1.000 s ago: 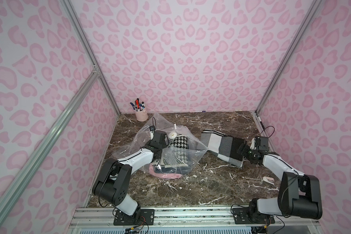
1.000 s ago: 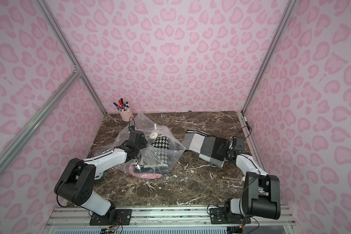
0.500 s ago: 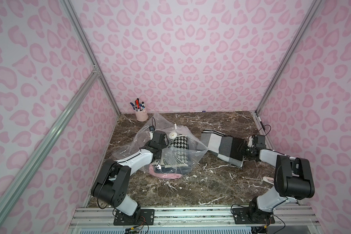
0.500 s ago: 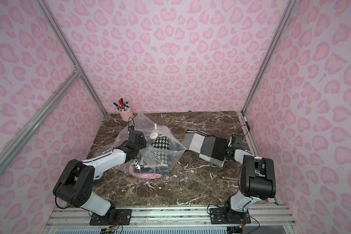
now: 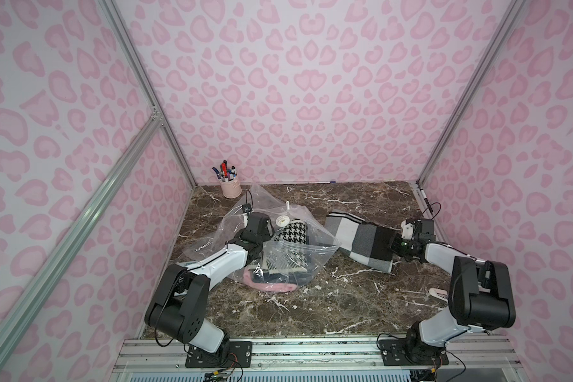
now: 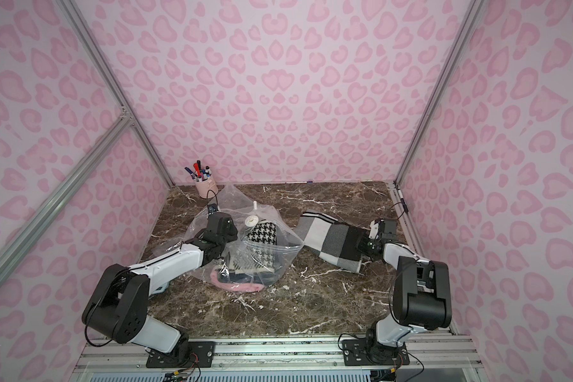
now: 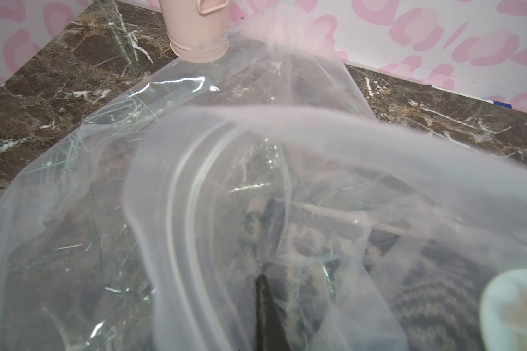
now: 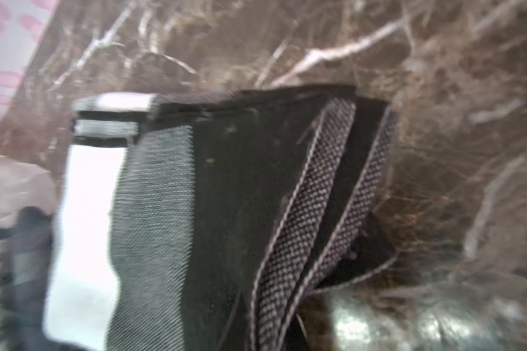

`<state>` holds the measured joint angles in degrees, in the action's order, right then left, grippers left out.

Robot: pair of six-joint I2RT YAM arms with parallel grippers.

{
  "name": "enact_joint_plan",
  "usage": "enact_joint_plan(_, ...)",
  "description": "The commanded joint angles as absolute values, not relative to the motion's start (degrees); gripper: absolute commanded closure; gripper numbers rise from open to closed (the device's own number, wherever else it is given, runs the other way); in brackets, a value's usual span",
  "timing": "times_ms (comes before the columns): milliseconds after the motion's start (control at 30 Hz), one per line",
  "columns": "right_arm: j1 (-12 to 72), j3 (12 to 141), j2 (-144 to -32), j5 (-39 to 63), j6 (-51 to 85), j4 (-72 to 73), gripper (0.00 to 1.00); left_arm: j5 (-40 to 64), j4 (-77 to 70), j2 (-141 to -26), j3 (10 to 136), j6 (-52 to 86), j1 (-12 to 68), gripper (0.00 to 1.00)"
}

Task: Take the blanket out of the vacuum bag
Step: Pick up the blanket at the center of the board.

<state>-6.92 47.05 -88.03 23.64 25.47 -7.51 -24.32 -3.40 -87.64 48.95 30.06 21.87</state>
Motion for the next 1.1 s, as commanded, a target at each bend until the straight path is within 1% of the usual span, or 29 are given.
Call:
enact_joint_plan(0, -5.7, 52.8, -85.1, 28.4, 24.9, -12.7, 1.0, -24.2, -3.6, -87.2, 48.4, 29.9, 21.8, 0.96)
enact_joint_plan(100, -4.5, 59.8, -84.1, 29.9, 24.4, -15.9, 1.0, -23.6, -3.7, -87.4, 48.3, 30.1, 21.8, 0.96)
enact_joint_plan(167, -4.1, 63.4, -84.4, 31.9, 24.9, -15.3, 1.0, -23.5, -3.7, -87.5, 48.3, 30.1, 21.8, 0.96)
enact_joint_plan(333, -2.3, 74.7, -90.5, 33.8, 25.8, -15.9, 1.0, -23.7, -3.5, -87.3, 48.8, 29.8, 21.9, 0.96)
enact_joint_plan(400, -1.9, 77.5, -93.3, 34.8, 27.0, -13.1, 1.0, -23.9, -3.5, -87.1, 48.8, 29.6, 21.8, 0.96)
enact_joint_plan(467, -1.6, 83.2, -97.6, 36.5, 28.2, -11.4, 1.0, -24.3, -3.4, -87.2, 49.0, 29.5, 21.8, 0.96)
enact_joint_plan(667, -1.0, 102.0, -113.1, 38.2, 27.3, -13.3, 1.0, -25.0, -3.0, -87.5, 49.7, 29.0, 21.7, 0.96)
enact_joint_plan(767, -1.5, 112.0, -121.3, 38.4, 26.8, -15.9, 1.0, -25.5, -2.7, -87.9, 50.2, 28.7, 21.6, 0.96)
enact_joint_plan(867, -3.0, 119.2, -127.9, 38.1, 27.0, -18.2, 1.0, -25.6, -2.5, -88.4, 50.8, 28.6, 21.5, 0.96)
enact_joint_plan(967, -5.2, 120.6, -130.7, 36.8, 26.6, -19.6, 1.0, -25.6, -2.5, -88.5, 51.0, 28.4, 21.4, 0.96)
enact_joint_plan(1067, -8.0, 117.1, -129.8, 34.7, 24.6, -20.6, 1.0, -25.6, -2.3, -88.9, 51.4, 28.3, 21.3, 0.96)
